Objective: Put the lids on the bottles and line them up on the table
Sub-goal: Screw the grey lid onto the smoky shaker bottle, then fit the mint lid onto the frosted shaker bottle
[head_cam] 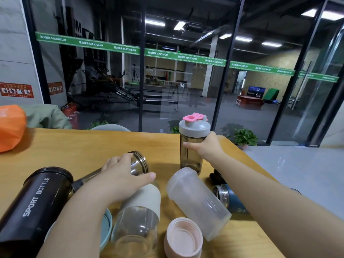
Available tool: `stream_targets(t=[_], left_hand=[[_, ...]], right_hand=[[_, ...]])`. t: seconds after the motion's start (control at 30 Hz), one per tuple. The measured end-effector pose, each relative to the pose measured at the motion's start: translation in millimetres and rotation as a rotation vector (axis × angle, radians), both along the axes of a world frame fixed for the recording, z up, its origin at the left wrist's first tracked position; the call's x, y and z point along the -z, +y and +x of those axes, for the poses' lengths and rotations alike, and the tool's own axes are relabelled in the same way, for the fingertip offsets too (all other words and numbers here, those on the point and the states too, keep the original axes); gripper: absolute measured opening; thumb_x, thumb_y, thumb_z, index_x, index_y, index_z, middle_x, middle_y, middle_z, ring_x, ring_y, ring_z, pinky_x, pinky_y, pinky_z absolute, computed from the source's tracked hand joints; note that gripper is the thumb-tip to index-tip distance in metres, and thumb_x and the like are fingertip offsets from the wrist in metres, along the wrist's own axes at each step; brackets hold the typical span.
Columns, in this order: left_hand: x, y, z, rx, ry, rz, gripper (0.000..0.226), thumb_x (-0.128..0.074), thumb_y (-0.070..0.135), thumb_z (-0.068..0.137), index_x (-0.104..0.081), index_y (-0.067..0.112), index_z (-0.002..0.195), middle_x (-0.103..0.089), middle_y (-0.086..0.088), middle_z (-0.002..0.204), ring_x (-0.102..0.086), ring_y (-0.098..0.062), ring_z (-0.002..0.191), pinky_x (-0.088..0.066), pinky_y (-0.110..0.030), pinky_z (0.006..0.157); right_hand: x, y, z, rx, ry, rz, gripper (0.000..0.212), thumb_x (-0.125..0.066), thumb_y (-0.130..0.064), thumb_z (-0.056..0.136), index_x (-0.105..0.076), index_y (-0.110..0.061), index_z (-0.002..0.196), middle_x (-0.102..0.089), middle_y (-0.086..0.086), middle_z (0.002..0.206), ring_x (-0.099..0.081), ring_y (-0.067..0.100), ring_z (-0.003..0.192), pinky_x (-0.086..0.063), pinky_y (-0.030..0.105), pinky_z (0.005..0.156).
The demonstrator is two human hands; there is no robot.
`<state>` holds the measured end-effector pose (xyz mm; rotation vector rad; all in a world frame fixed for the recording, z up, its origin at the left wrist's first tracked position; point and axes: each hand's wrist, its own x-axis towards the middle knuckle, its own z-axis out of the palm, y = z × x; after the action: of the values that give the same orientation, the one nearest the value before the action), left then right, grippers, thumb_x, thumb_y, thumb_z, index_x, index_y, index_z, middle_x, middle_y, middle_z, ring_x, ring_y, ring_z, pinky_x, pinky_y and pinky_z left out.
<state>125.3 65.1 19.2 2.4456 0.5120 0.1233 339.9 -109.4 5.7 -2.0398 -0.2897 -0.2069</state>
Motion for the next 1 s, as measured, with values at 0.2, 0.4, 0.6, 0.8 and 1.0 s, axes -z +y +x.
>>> stream_targets(t=[0.2,0.4,0.6,0.8,1.0], left_hand=[[0,1,0,0.028,0.022,0.006,0.088,-0.054,0.061,0.081,-0.011,0.027,0.150,-0.014,-0.001,0.156,-0.010,-0.021,0.145,-0.019,-0.040,0.114],[-2,0,-3,0.061,0.048,0.012,0.086,-0.052,0.063,0.081,-0.011,0.029,0.149,-0.016,0.001,0.156,-0.017,-0.020,0.143,-0.024,-0.040,0.112],[-8,-3,-7,0.060,0.029,0.048,0.079,-0.051,0.058,0.085,-0.014,0.028,0.148,-0.015,0.001,0.155,-0.017,-0.022,0.143,-0.024,-0.040,0.112],[-12,7,-12,0.014,-0.026,0.073,0.067,-0.044,0.048,0.093,-0.015,0.025,0.149,-0.008,-0.001,0.157,-0.020,-0.026,0.142,-0.023,-0.040,0.113],[-10,8,-32,0.028,-0.080,0.182,0.058,-0.041,0.037,0.097,-0.017,0.026,0.149,-0.010,-0.001,0.157,-0.015,-0.026,0.143,-0.018,-0.038,0.114]], right_hand=[[1,0,-4,0.010,0.004,0.018,0.070,-0.088,-0.033,0.061,-0.051,-0.009,0.115,-0.060,0.006,0.105,-0.058,0.021,0.098,-0.051,0.028,0.068],[0,1,-8,0.021,0.069,0.040,0.072,-0.085,-0.033,0.067,-0.047,-0.010,0.124,-0.058,0.007,0.112,-0.053,0.021,0.103,-0.042,0.023,0.060],[-2,1,-18,0.069,0.228,0.016,0.092,-0.079,-0.048,0.070,-0.034,-0.004,0.136,-0.055,0.009,0.122,-0.051,0.026,0.114,-0.050,0.038,0.088],[-13,-13,-63,0.048,0.274,-0.065,0.098,-0.069,-0.059,0.074,-0.027,-0.005,0.143,-0.052,0.011,0.125,-0.050,0.024,0.108,-0.043,0.033,0.079],[-20,-40,-129,-0.181,0.029,-0.238,0.075,-0.065,-0.037,0.087,-0.025,-0.014,0.147,-0.041,0.002,0.147,-0.041,0.016,0.131,-0.035,0.021,0.086]])
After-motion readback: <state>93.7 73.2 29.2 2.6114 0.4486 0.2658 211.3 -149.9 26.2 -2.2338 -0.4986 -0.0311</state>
